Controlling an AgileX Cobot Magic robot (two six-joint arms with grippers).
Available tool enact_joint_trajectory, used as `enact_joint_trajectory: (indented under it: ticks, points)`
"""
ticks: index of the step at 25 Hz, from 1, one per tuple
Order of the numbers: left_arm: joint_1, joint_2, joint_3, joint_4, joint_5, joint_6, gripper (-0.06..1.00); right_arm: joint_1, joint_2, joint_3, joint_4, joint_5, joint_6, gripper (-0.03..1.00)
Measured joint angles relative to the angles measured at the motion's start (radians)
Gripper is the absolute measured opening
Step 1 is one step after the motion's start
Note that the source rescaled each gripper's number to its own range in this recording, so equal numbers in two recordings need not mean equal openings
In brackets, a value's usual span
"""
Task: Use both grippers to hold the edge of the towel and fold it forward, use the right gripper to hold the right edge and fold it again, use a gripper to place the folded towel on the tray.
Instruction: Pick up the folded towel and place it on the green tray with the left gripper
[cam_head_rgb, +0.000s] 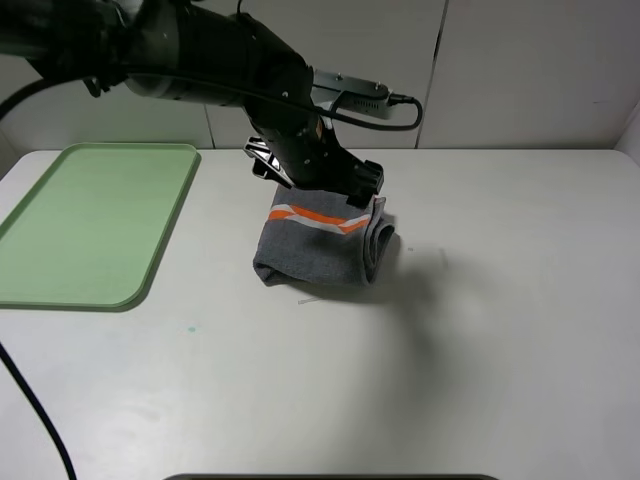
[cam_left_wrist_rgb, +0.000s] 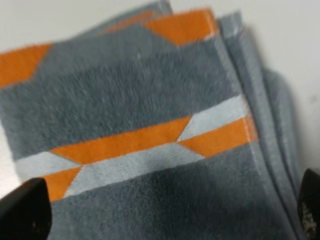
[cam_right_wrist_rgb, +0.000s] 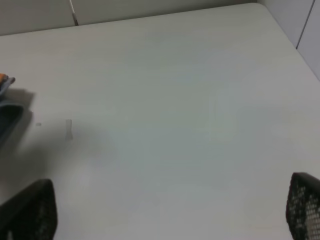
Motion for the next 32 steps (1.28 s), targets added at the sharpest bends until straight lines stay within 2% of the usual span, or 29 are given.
enact_joint_trajectory:
  ticks: [5,11,22,32]
  points:
    - [0.032,-0.045,0.0,-0.001,0.073,0.001,1.0,0.0,0.0,0.0,0.0,0.0,0.0,1.0]
    - [0.089,-0.075,0.085,-0.017,0.062,0.001,1.0,0.0,0.0,0.0,0.0,0.0,0.0,1.0]
    - [0.198,-0.073,0.247,-0.035,-0.087,0.001,1.0,0.0,0.0,0.0,0.0,0.0,0.0,1.0]
    - [0.206,0.03,0.254,-0.053,-0.24,0.001,1.0,0.0,0.0,0.0,0.0,0.0,0.0,1.0]
